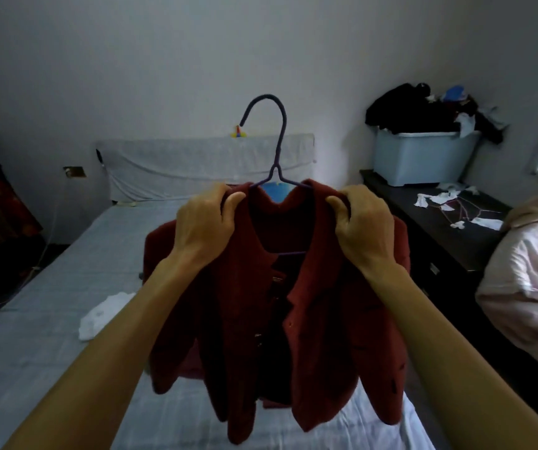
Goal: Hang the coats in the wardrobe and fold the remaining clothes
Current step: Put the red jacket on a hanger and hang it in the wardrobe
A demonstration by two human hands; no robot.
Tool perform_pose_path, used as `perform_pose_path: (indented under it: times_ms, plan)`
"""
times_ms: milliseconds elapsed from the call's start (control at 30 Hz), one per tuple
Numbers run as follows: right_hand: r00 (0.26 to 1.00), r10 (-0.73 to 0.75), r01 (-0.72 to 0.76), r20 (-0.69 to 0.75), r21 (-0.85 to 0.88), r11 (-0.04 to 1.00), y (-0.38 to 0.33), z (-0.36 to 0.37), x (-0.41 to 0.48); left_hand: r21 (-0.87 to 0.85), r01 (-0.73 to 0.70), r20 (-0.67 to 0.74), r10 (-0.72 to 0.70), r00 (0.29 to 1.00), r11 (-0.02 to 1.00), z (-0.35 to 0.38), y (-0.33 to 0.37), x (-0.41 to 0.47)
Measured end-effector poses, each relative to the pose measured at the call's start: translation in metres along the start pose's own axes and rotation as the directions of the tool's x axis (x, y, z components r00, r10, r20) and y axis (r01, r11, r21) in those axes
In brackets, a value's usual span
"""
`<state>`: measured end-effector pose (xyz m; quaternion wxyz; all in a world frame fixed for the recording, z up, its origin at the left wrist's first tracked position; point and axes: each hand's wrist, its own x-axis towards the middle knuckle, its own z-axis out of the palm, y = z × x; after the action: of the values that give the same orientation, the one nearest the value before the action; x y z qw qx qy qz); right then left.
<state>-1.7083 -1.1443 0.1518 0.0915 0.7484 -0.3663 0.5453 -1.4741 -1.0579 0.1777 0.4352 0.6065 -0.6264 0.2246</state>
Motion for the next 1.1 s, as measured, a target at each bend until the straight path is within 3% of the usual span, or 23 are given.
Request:
perform_pose_path:
  times_ms: [133, 333, 500, 733, 1100]
  plan:
    - [0.996, 0.061, -0.054, 0.066, -0.105, 0.993, -0.011, -0.028, -0.019, -0.088, -0.011, -0.06, 0.006, 0.998, 0.996, 0.002, 0.016, -0.015]
    - [0.994, 0.112, -0.109, 0.001, -0.227, 0.968, -0.01, -0.111, -0.042, -0.251, -0.085, -0.055, 0.073, 0.996, 0.964, 0.011, 0.07, -0.02]
    - [0.983, 0.107, -0.153, -0.152, -0.338, 0.929, -0.001, -0.193, -0.051, -0.372, -0.152, -0.064, 0.138, 0.988, 0.916, 0.021, 0.143, -0.02]
    - [0.96, 0.211, -0.272, -0.182, -0.447, 0.852, 0.027, -0.289, -0.086, -0.567, -0.21, -0.01, 0.249, 0.969, 0.796, 0.055, 0.255, -0.038]
    - [0.897, 0.321, -0.44, -0.303, -0.564, 0.699, 0.108, -0.443, -0.163, -0.651, -0.25, 0.057, 0.375, 0.925, 0.717, 0.116, 0.45, -0.082]
